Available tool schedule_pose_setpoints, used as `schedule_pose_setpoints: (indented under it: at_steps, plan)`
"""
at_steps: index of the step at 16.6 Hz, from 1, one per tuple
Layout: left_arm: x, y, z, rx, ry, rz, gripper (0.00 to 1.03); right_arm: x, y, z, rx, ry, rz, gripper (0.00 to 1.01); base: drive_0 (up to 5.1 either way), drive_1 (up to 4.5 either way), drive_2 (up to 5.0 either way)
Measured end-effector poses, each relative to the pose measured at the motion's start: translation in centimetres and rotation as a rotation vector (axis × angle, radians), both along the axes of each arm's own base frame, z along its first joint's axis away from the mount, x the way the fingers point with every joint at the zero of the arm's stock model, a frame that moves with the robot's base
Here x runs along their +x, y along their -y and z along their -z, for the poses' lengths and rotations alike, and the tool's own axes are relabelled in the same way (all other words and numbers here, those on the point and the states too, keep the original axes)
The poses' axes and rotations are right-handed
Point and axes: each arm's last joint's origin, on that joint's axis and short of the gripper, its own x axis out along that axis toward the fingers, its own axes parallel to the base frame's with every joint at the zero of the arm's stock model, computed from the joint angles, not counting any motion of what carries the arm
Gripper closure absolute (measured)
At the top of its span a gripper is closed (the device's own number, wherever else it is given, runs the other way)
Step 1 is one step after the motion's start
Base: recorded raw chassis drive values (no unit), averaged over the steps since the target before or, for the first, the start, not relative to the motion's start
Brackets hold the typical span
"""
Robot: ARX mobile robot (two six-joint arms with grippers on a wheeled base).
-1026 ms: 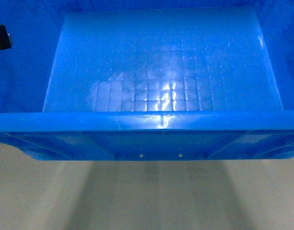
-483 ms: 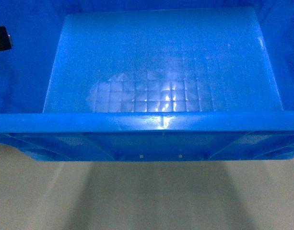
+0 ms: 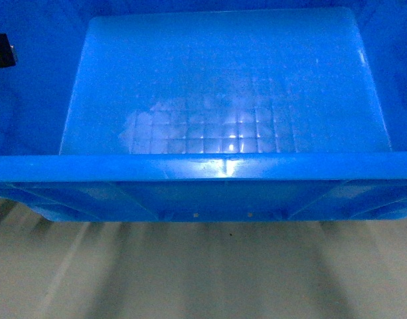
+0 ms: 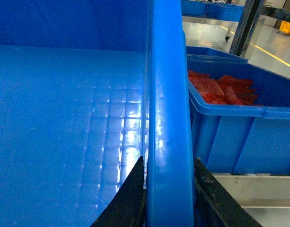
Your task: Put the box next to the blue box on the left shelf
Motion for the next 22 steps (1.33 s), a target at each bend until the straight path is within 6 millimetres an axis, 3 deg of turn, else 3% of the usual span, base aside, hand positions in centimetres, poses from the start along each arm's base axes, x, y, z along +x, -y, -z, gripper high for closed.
schedule_pose_setpoints:
  at_steps: [22]
  plan:
    - [0.01, 0.02, 0.06, 0.001, -0.004, 0.000, 0.84, 0.01, 0.00, 0.05, -0.001, -0.003, 0.000, 0.80, 0.0, 4.04, -4.0]
